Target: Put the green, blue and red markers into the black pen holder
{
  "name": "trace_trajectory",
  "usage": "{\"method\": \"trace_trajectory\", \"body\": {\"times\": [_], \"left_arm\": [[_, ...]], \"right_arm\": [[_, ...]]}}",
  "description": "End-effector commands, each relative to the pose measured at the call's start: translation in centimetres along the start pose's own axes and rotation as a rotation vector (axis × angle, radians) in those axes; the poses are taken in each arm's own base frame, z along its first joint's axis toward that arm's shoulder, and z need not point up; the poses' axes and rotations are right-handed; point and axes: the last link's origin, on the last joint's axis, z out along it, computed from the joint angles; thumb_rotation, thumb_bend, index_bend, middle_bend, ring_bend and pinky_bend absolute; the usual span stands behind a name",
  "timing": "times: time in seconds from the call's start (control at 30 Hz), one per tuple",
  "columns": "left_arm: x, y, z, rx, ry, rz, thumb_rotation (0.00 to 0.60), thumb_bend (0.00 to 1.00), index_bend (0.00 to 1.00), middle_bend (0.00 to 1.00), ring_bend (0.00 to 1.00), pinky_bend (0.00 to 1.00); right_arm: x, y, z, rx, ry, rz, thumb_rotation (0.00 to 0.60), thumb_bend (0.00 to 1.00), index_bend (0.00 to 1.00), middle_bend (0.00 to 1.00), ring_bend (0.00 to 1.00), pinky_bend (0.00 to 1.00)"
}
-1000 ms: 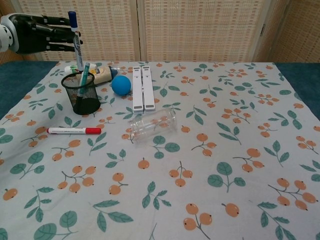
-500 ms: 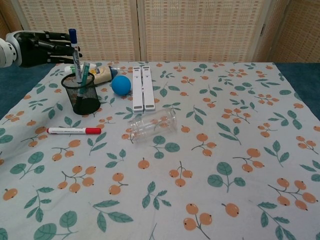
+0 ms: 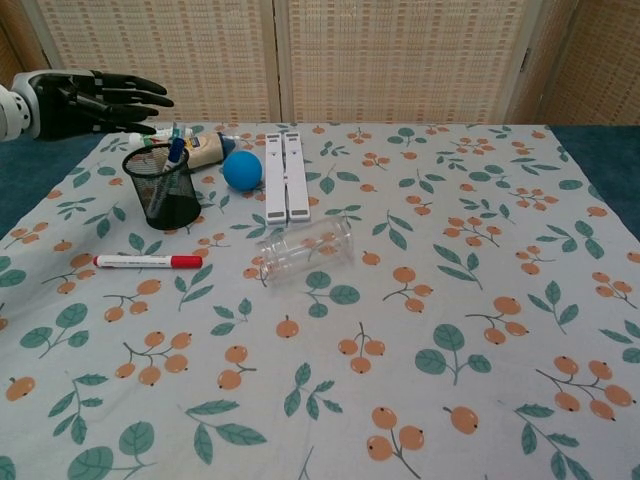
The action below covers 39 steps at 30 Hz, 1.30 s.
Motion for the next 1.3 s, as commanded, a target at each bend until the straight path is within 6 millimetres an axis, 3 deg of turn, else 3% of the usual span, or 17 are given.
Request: {"method": "trace_trajectory", "body": {"times": [0.03, 0.17, 0.33, 0.4, 0.5, 0.7, 0.8, 1.3], "left_arm": [[-0.2, 0.8, -0.8, -0.085, 0.002, 0.152, 0.6, 0.36, 0.33, 0.19, 0.05, 0.13], [-1.7, 0.4, -5.1, -0.214, 0.147, 0.395, 0.6, 0.36, 0.37, 0.32, 0.16, 0.21], [-7.8, -2.3, -14.0, -0.123, 0.443, 0.671, 0.6, 0.35, 0.41, 0.38, 0.21, 0.24], [-10.1, -3.7, -16.5, -0.052, 0.533, 0.744, 0.6, 0.35, 0.42, 0.39, 0.21, 0.24], [-12.9, -5.5, -18.1, 0.003, 0.62, 0.826, 0.6, 0.35, 0.43, 0.39, 0.21, 0.23], [-16.4, -7.8, -17.4, 0.026, 0.621, 0.949, 0.6, 0.35, 0.43, 0.39, 0.21, 0.23], [-17.2, -8.4, -16.5, 0.022, 0.629, 1.017, 0.6, 0.35, 0.43, 0.39, 0.21, 0.23], [-16.8, -10.1, -12.7, 0.084, 0.64, 1.103, 0.6, 0.35, 0.38, 0.33, 0.2, 0.22]], "right_arm": [[0.0, 0.0, 0.0, 0.002, -0.001, 0.0, 0.6, 0.03, 0.22, 0.05, 0.2, 0.18], [0.1, 0.0, 0.0, 0.003, 0.003, 0.003, 0.6, 0.03, 0.22, 0.05, 0.2, 0.18], [0.2, 0.0, -0.1, 0.004, 0.007, 0.005, 0.6, 0.03, 0.22, 0.05, 0.2, 0.18], [0.1, -0.1, -0.1, 0.006, 0.003, 0.004, 0.6, 0.03, 0.22, 0.05, 0.2, 0.18], [0.1, -0.3, -0.1, 0.014, 0.003, 0.004, 0.6, 0.03, 0.22, 0.05, 0.2, 0.18], [0.2, -0.4, -0.3, 0.022, 0.011, 0.005, 0.6, 0.03, 0.22, 0.05, 0.2, 0.18], [0.4, -0.4, -0.4, 0.021, 0.017, 0.007, 0.6, 0.03, 0.22, 0.05, 0.2, 0.18], [0.2, -0.5, -0.3, 0.024, 0.003, 0.005, 0.6, 0.03, 0.22, 0.05, 0.2, 0.18]]}}
